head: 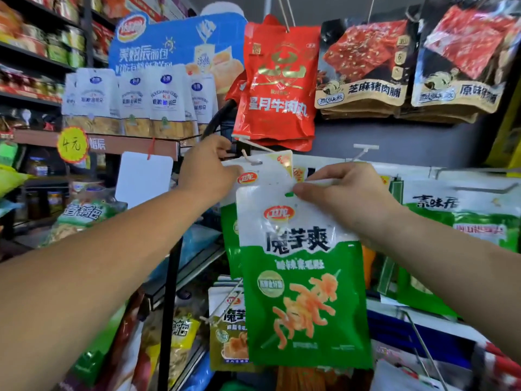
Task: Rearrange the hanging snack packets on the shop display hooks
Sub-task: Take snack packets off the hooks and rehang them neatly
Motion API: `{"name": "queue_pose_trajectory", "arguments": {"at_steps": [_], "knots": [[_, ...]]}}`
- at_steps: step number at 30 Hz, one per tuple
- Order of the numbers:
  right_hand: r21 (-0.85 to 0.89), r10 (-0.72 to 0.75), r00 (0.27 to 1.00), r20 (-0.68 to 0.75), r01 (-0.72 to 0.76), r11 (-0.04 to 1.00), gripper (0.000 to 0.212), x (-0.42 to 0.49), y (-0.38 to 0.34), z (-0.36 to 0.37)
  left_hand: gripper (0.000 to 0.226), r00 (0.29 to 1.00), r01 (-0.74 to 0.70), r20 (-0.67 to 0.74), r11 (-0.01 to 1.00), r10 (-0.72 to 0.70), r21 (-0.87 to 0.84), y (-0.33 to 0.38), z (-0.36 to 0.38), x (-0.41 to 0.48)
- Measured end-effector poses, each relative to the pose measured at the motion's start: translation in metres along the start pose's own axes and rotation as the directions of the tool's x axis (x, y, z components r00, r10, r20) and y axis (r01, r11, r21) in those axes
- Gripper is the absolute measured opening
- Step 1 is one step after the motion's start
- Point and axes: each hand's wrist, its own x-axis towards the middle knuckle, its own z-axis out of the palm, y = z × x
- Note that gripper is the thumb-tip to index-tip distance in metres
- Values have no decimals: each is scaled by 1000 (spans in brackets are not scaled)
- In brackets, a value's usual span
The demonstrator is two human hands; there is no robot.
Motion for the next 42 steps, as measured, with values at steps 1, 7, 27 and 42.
{"name": "queue_pose_trajectory", "arguments": {"at_steps": [1, 7, 27, 42], "knots": [[24, 11, 1000, -16, -11, 1000, 18, 3, -1, 5, 38, 999, -16, -40, 999, 15, -30, 0, -6, -1], [118, 9, 1000, -19, -7, 993, 16, 25, -14, 48, 15, 994, -71, 76, 995, 76, -70, 11, -30, -19], [-240, -96, 971, -218, 42, 970, 29, 82, 9, 66, 46, 947, -157, 290, 987, 138, 44, -30, 12, -37], [-792, -52, 991, 125, 131, 597, 28, 7, 70, -32, 57, 865, -145, 493, 987, 94, 65, 12, 96, -70]]}}
